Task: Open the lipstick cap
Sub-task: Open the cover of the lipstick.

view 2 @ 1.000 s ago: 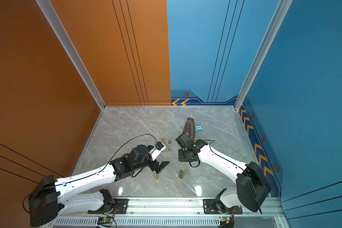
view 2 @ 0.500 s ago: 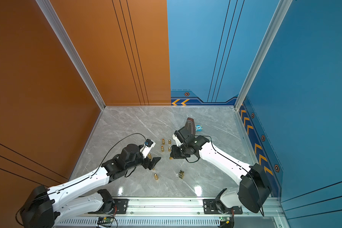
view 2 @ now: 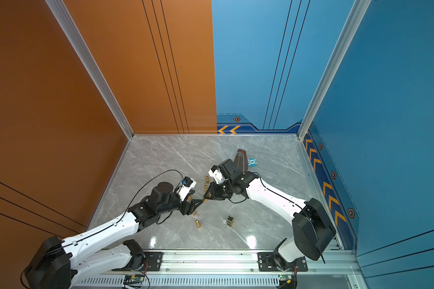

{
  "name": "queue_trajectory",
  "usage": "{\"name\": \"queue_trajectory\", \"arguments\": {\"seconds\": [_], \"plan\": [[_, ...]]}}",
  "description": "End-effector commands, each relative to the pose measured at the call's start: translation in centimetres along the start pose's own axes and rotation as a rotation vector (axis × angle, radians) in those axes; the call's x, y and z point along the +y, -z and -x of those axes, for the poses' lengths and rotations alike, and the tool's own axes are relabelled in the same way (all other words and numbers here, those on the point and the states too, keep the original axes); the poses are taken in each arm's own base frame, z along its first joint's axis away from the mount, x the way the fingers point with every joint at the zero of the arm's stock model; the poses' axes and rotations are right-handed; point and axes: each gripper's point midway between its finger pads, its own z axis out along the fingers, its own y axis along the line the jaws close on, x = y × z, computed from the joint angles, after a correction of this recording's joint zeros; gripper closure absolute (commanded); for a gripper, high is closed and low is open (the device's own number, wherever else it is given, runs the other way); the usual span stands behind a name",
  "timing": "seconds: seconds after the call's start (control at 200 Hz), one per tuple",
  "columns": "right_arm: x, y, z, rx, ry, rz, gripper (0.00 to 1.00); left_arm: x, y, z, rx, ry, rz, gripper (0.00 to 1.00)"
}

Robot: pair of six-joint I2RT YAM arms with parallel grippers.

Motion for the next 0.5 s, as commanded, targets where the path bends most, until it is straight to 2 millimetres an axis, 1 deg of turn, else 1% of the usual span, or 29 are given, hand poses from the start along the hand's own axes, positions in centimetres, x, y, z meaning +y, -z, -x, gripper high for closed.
{"name": "queue_trajectory", "arguments": {"seconds": [0.0,0.08,0.13,0.2,0.495], "plan": [[0.7,-0.3,0.3,0.001,-0.011,0.055,0.83,-1.0,-0.3,0.1,-0.005,-0.002,-0.076,0.36],[0.6,-0.4,0.3,0.001,-0.015,0.055,0.83,-1.6,-0.4,0.3,-0.009,-0.008,-0.109,0.42],[0.7,-0.5,0.4,0.0,-0.017,0.057,0.83,-1.9,-0.5,0.4,-0.014,-0.011,-0.125,0.43],[0.9,-0.5,0.4,0.003,-0.018,0.071,0.83,-1.8,-0.7,0.6,-0.015,-0.011,-0.125,0.46],[1.1,-0.5,0.3,0.008,-0.02,0.078,0.83,-2.4,-1.5,1.1,-0.012,-0.01,-0.155,0.69]]}}
